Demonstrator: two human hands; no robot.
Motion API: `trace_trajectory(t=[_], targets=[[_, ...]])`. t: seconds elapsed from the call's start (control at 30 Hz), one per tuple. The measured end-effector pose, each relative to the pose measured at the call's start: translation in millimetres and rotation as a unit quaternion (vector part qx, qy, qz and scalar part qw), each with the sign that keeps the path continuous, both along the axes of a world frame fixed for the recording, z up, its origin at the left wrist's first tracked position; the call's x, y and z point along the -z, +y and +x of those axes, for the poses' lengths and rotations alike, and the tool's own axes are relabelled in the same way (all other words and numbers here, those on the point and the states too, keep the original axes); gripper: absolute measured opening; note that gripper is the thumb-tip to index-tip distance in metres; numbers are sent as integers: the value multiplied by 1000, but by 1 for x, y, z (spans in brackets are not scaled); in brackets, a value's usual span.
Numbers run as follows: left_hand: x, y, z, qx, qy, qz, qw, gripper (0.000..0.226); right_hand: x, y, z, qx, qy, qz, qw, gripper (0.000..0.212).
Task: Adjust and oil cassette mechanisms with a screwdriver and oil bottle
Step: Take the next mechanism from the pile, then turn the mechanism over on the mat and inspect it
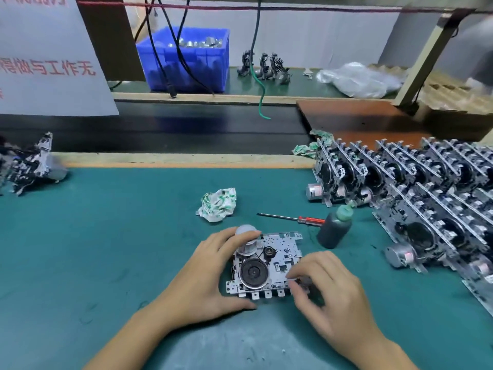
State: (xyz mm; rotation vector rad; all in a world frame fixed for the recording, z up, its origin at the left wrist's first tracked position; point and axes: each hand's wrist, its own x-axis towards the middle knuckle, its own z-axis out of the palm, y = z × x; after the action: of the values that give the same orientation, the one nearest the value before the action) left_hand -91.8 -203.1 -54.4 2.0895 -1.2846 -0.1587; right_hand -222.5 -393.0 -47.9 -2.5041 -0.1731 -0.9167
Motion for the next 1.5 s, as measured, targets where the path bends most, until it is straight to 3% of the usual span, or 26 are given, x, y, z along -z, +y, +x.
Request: trace_trajectory(t=[0.23, 0.5, 0.63, 0.93, 1.0, 1.07, 1.13, 1.2, 1.37, 1.5], targets=[[-5, 0, -4, -2, 33, -7, 999, 102, 1, -3, 4, 52, 12, 123, 991, 17], [-6, -8, -10, -45, -16, 10, 999, 96, 0, -6, 6, 80, 55, 157, 983, 15], [-5, -5, -5, -21, 18, 4, 1000, 106, -1, -7, 5, 83, 73, 179, 978, 17], [-3, -2, -1, 6, 70, -19, 997, 107, -8, -12, 2, 100, 53, 240, 964, 11], [-3, -2, -1, 11, 75, -14, 997, 112, -12, -13, 0, 60, 95, 199, 973, 25], [-3, -2, -1, 12, 74, -15, 997, 114, -20, -15, 0, 0, 184, 123, 975, 60], [-4, -3, -2, 13, 63, -18, 998, 108, -27, -18, 5, -40, 306, 27, 951, 101], [-5, -4, -3, 11, 57, -22, 998, 102, -31, -19, 14, -46, 372, -83, 923, 120], [-5, -3, -3, 17, 62, -37, 997, 99, -40, -14, 37, -28, 363, -218, 905, 120], [-2, -3, -6, -18, 75, -59, 995, 112, -46, -12, 45, -26, 348, -217, 912, 98]])
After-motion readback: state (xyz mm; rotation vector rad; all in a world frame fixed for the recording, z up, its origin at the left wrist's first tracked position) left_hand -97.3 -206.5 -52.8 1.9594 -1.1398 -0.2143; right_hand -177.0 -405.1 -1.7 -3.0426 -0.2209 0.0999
